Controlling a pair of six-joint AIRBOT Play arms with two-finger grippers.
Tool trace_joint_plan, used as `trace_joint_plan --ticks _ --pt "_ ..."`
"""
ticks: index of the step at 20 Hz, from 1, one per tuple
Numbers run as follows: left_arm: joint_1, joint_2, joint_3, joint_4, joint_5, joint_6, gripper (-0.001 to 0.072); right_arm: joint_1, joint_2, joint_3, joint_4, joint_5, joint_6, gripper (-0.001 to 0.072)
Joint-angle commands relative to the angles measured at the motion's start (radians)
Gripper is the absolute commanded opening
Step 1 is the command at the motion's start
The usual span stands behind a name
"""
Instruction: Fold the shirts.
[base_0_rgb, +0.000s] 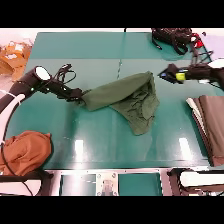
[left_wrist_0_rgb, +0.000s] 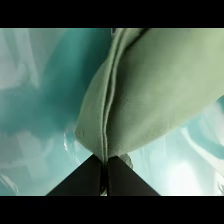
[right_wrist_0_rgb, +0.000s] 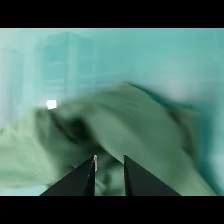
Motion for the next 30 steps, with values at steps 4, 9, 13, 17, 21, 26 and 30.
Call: trace_joint_plan --ticks 4,9,13,17,21,26,30 --pt "0.001 -0.015 0.057 0.016 0.001 0.05 0.0023 -0.219 0.352 -0.354 -0.289 0.136 0.229 0.0394" --pt "0.001 -0.015 0.065 0.021 -0.007 0.057 0.0049 -0.127 0.514 -0.811 -0.138 0.025 0.219 0.0409" --pt "0.001 -0.015 0.066 0.022 -0.042 0.057 0.0316 0.069 0.466 -0.962 -0.006 -0.205 0.19 0.0408" --pt "0.07 -0.015 0.114 0.024 -0.143 0.056 0.0321 0.17 0.327 -0.912 0.037 -0.316 0.169 0.0397" --pt "0.28 -0.015 0.172 0.001 -0.301 0.037 0.0718 0.169 0.273 -0.834 0.038 -0.312 0.077 0.0035" --pt "0.373 -0.027 0.08 -0.031 -0.234 0.08 0.0623 0.105 0.273 -0.757 -0.054 -0.23 0.07 0.0021" --pt "0.315 -0.121 -0.027 -0.209 -0.185 0.212 0.0589 0.048 0.273 -0.727 -0.056 -0.206 0.07 0.0021"
